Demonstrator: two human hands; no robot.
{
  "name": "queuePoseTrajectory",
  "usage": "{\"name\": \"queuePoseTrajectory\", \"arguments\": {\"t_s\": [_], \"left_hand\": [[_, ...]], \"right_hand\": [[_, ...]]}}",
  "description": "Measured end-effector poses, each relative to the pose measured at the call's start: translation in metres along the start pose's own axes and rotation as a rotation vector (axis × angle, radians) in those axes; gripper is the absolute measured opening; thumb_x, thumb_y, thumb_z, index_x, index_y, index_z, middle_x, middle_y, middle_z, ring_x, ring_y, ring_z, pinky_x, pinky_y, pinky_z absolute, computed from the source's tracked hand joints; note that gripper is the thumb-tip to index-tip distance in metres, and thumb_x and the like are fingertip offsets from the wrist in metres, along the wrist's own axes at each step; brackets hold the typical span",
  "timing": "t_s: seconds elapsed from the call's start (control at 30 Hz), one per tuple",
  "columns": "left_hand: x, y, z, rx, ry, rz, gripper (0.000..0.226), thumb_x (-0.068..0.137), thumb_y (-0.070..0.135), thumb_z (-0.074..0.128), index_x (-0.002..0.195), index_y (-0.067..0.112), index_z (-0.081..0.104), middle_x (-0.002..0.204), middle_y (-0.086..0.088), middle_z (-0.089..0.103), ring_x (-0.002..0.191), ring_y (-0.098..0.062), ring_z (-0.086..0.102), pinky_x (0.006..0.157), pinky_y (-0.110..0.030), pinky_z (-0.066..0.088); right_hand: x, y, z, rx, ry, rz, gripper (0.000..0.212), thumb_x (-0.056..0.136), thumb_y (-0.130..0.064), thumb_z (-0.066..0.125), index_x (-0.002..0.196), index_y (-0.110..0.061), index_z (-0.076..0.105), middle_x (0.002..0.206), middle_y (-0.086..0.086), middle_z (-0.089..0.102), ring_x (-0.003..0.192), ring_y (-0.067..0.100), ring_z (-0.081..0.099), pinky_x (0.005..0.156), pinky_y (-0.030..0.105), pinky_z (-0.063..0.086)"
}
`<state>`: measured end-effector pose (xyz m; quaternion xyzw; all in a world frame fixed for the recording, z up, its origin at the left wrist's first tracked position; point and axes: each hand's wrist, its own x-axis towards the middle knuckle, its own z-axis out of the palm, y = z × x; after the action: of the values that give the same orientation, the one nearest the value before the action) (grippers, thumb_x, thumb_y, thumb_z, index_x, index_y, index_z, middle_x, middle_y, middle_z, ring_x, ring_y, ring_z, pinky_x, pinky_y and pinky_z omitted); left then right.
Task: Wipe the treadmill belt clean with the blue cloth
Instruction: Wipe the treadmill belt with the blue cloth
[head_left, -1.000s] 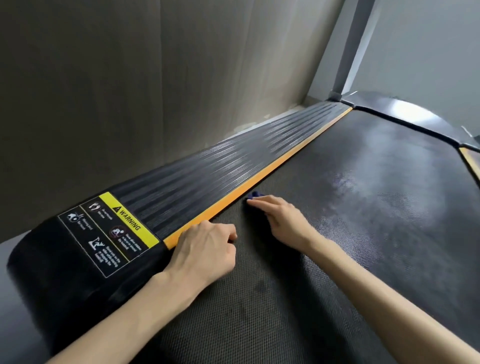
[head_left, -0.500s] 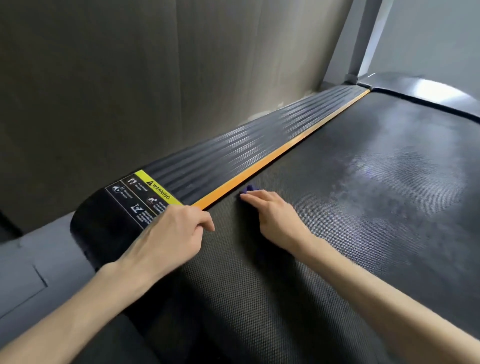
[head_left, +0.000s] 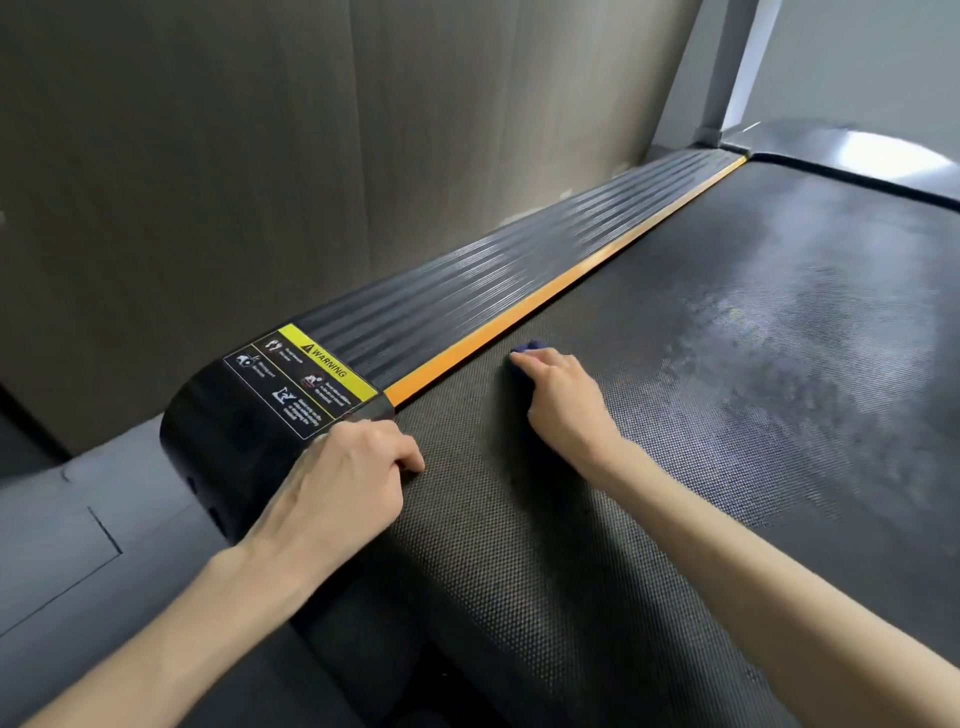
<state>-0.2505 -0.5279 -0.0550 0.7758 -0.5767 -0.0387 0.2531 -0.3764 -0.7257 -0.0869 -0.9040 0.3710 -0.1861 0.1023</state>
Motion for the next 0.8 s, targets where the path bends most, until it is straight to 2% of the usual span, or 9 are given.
{"name": "queuePoseTrajectory", "arguments": {"t_s": [0.13,0.27,0.33,0.4,0.5,0.53,0.67,0.73,0.8], "left_hand": [[0.005,0.007,0.0,0.071,0.001,-0.057,0.029,0.084,0.007,0.049,0.091,0.022,0.072,0.096,0.004,0.069,0.089,-0.018,0.063,0.078,-0.03,0.05],[0.006,0.015,0.001,0.134,0.0,-0.12,0.026,0.086,0.012,0.048,0.089,0.025,0.071,0.095,0.002,0.066,0.089,-0.022,0.061,0.07,-0.028,0.041],[0.005,0.017,0.001,0.136,0.012,-0.141,0.028,0.085,0.01,0.049,0.086,0.026,0.072,0.094,-0.001,0.068,0.089,-0.026,0.061,0.072,-0.033,0.045],[0.004,0.018,0.0,0.132,0.02,-0.151,0.029,0.084,0.008,0.05,0.085,0.026,0.073,0.093,-0.003,0.069,0.088,-0.029,0.061,0.073,-0.035,0.047],[0.001,0.018,0.001,0.13,0.023,-0.154,0.028,0.084,0.009,0.051,0.085,0.026,0.073,0.092,-0.003,0.069,0.087,-0.029,0.062,0.072,-0.035,0.047],[0.001,0.018,0.001,0.131,0.032,-0.153,0.027,0.084,0.009,0.051,0.085,0.025,0.073,0.091,-0.004,0.069,0.086,-0.029,0.062,0.069,-0.034,0.045],[0.005,0.022,0.002,0.184,0.07,-0.141,0.024,0.086,0.012,0.05,0.082,0.022,0.071,0.084,-0.004,0.067,0.079,-0.025,0.061,0.061,-0.027,0.034],[0.008,0.024,0.004,0.211,0.081,-0.132,0.025,0.087,0.012,0.047,0.081,0.021,0.07,0.082,-0.005,0.066,0.076,-0.024,0.059,0.059,-0.027,0.033],[0.009,0.025,0.005,0.212,0.095,-0.13,0.027,0.087,0.012,0.046,0.079,0.019,0.07,0.08,-0.004,0.064,0.07,-0.021,0.053,0.058,-0.027,0.034]], "right_hand": [[-0.092,-0.062,0.01,0.073,-0.029,-0.281,0.055,0.071,-0.005,0.053,0.125,-0.014,0.057,0.12,0.005,0.059,0.113,0.024,0.052,0.102,0.037,0.037],[-0.096,-0.042,-0.004,0.098,-0.056,-0.43,0.048,0.081,-0.009,0.041,0.124,-0.016,0.06,0.125,0.003,0.059,0.116,0.018,0.051,0.102,0.028,0.035],[-0.058,-0.004,-0.01,0.022,0.017,-0.296,0.05,0.078,0.001,0.042,0.122,-0.012,0.062,0.124,0.009,0.06,0.115,0.025,0.053,0.1,0.027,0.035],[-0.014,0.043,-0.017,-0.069,0.039,-0.03,0.054,0.078,0.01,0.045,0.126,-0.011,0.058,0.13,0.012,0.056,0.118,0.033,0.049,0.101,0.032,0.035],[0.008,0.056,-0.023,-0.1,0.024,0.17,0.056,0.081,0.006,0.045,0.13,-0.018,0.054,0.137,0.006,0.05,0.122,0.03,0.043,0.097,0.035,0.037],[0.0,0.04,-0.02,-0.081,0.031,0.137,0.055,0.08,0.005,0.045,0.129,-0.018,0.055,0.136,0.004,0.051,0.122,0.029,0.044,0.095,0.034,0.038],[-0.085,-0.041,-0.004,0.057,0.004,-0.239,0.052,0.076,-0.009,0.037,0.122,-0.017,0.061,0.124,0.0,0.06,0.113,0.02,0.052,0.099,0.028,0.037],[-0.122,-0.055,-0.007,0.105,-0.079,-0.342,0.055,0.076,-0.017,0.032,0.125,-0.018,0.058,0.127,-0.001,0.057,0.116,0.017,0.05,0.104,0.032,0.035],[-0.124,-0.041,-0.015,0.115,-0.123,-0.424,0.054,0.079,-0.015,0.033,0.127,-0.019,0.056,0.131,0.0,0.055,0.12,0.015,0.048,0.107,0.028,0.034]]}}
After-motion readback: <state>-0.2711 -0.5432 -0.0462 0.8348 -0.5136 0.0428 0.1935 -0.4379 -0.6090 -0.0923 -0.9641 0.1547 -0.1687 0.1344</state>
